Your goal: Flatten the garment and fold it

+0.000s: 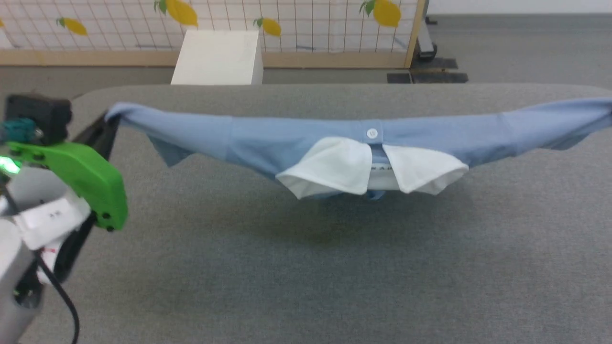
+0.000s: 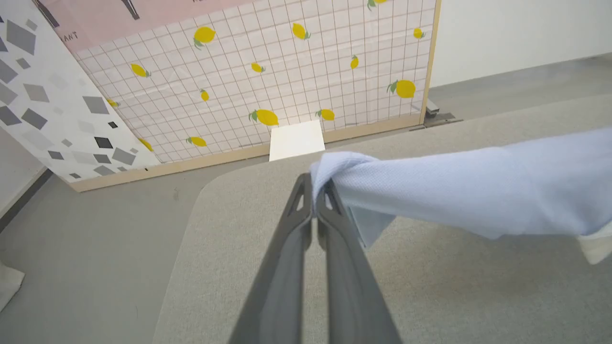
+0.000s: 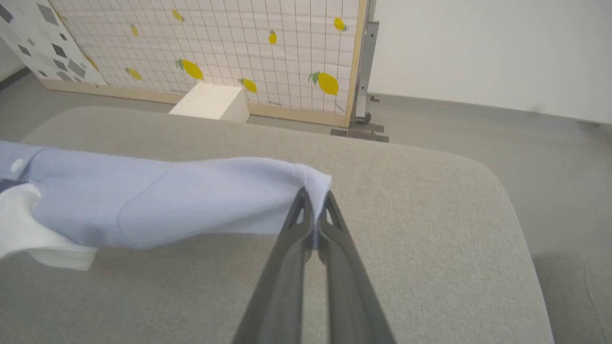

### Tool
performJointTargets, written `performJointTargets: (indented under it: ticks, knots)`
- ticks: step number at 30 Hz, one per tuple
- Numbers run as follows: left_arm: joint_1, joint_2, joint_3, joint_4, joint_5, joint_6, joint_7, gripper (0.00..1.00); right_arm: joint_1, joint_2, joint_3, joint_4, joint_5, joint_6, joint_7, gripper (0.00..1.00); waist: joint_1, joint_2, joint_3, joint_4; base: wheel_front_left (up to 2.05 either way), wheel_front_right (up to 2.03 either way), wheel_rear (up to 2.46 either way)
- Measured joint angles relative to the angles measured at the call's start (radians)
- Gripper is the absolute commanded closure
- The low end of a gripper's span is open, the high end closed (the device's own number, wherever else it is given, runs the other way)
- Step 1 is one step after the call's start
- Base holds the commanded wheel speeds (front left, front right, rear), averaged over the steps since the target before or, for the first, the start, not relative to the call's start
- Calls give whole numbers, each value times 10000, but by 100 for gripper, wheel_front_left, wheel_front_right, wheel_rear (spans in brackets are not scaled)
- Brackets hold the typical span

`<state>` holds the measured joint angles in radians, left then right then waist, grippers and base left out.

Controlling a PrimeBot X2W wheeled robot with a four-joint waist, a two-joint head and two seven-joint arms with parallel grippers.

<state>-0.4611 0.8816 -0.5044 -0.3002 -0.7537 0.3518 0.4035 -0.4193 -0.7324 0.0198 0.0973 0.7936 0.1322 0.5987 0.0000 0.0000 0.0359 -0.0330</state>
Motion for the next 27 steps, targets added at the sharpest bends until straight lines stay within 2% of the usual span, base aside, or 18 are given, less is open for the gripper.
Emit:
performJointTargets:
  ticks: [7,12,18,27]
  knots:
    - [-921,234,719,-504,-276,-84,-21,100,-887,100,-788,-815,604,0,-6,100,-1,0,-428,-226,0,0,0]
    - [-1998,86,1197,-522,-552,-318,-104,100,-1811,337,-1099,-1003,633,0,-13,100,0,0,-296,-296,0,0,0]
    - [-4279,-245,1045,790,-545,-1423,17,100,-3693,531,-832,-378,489,0,-42,100,0,0,271,-347,0,0,0]
    - [-9186,-1233,431,4849,456,-3310,2,100,-7910,558,986,2057,-222,0,-1089,100,0,0,1793,-535,0,0,0]
